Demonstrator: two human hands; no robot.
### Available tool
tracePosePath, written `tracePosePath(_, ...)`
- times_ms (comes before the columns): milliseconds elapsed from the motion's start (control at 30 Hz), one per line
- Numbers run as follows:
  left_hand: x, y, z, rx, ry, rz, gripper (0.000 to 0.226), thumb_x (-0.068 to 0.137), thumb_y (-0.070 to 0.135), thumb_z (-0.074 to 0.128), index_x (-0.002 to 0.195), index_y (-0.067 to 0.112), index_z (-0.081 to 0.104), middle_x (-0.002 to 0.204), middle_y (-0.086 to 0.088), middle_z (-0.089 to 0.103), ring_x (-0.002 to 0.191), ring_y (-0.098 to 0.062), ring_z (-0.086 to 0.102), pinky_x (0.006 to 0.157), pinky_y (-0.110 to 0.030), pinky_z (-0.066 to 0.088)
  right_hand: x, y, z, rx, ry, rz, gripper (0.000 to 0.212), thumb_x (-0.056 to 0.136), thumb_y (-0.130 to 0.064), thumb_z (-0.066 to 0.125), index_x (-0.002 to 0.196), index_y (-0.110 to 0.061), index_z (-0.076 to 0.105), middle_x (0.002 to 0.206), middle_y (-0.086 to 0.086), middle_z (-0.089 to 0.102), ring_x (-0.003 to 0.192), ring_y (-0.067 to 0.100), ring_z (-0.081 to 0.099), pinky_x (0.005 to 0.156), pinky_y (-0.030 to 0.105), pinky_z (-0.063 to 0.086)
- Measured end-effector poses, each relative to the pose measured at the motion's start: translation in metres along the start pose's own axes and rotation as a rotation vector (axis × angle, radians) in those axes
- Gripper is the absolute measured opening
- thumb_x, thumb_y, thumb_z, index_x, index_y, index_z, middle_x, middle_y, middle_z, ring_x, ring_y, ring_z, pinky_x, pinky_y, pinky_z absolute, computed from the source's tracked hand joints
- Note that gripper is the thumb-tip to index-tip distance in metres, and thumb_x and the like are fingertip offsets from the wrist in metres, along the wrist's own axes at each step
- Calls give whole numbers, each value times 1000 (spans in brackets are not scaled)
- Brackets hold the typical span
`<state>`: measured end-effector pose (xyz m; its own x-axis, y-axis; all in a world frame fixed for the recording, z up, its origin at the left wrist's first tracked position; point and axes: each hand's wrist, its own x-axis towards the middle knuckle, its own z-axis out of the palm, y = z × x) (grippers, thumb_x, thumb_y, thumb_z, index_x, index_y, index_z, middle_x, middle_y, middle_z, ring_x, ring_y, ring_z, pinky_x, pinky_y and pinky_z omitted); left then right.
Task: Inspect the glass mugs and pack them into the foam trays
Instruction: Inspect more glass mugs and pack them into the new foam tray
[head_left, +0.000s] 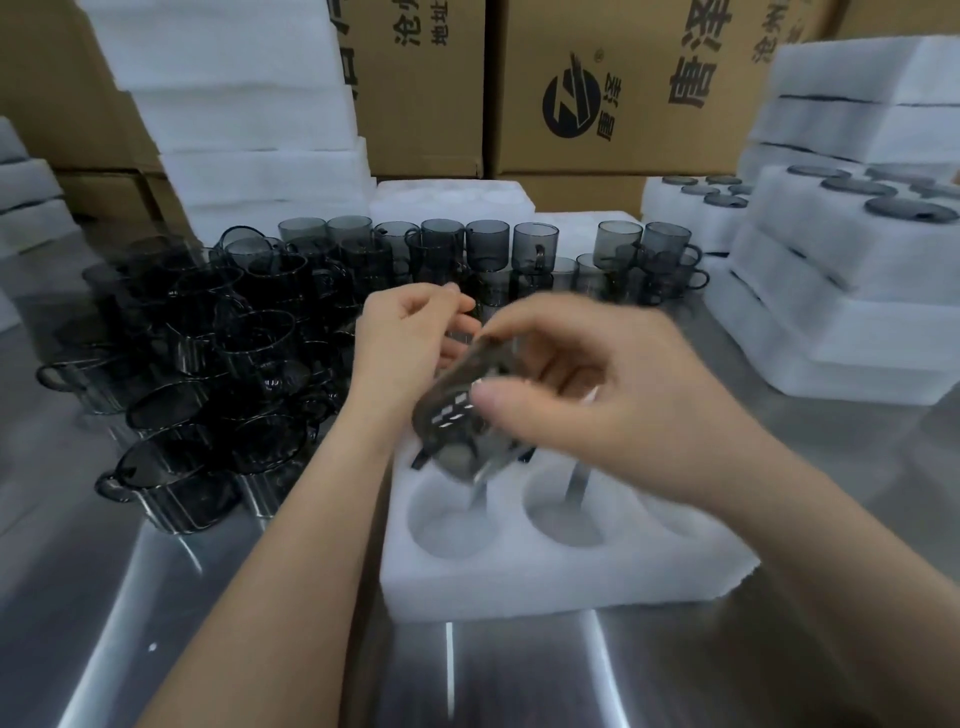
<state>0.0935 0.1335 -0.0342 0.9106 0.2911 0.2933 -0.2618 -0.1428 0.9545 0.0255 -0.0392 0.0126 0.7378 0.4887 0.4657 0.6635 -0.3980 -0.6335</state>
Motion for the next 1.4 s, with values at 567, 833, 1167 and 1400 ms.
tracePosePath(567,-3,-5,2,262,-65,-16,19,94,14,56,89,18,74,62,0,71,51,-3,59,53,-16,48,-11,-17,36,-614,-328,-36,62,70,-82,44,90,-24,47,82,-12,25,78,8,26,57,13,18)
tracePosePath(833,-2,-6,3,317,-80,-25,21,93,17,54,87,20,74,63,1,71,71,-21,65,78,-38,56,-11,-14,46,-814,-370,-192,63,78,-80,41,79,-17,38,81,-3,36,80,16,29,72,33,15)
tracePosePath(1167,3,-12,-2,457,-34,-225,33,81,17,58,49,21,65,45,10,56,61,-15,51,59,-27,37,20,5,18,-432,-448,33,51,89,-59,41,93,-20,74,85,-3,64,82,12,57,77,39,48)
tracePosePath(1400,2,-10,-3,459,-181,-278,24,82,17,56,67,14,75,77,-7,71,82,-27,65,76,-37,54,98,101,-9,-400,-46,323,34,95,-18,51,128,-19,61,117,1,64,101,16,54,79,20,34)
